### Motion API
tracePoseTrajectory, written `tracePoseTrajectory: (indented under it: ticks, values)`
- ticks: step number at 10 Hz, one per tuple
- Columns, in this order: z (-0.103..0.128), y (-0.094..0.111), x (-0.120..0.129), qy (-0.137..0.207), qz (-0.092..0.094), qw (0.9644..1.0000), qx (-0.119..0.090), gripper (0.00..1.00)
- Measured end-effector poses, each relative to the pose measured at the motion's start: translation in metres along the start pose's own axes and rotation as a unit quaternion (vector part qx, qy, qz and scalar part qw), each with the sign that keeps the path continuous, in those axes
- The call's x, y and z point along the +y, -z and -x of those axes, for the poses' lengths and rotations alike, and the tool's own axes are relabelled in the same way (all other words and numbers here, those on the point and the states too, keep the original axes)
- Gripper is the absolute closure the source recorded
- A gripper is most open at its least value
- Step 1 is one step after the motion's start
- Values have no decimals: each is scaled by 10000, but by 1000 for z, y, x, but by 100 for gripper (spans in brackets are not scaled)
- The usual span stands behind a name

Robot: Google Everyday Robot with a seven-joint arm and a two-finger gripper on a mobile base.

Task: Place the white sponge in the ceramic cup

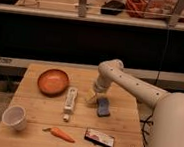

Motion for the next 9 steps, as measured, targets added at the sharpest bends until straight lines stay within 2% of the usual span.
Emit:
tracePoseTrajectory:
  ticks: [3,7,9]
  values:
    - [-16,0,-7,-326,-230,9991,109,20]
    - [-42,10,-41,-758,-402,9962,136,20]
    - [-49,6,-38,-834,-411,9955,178,20]
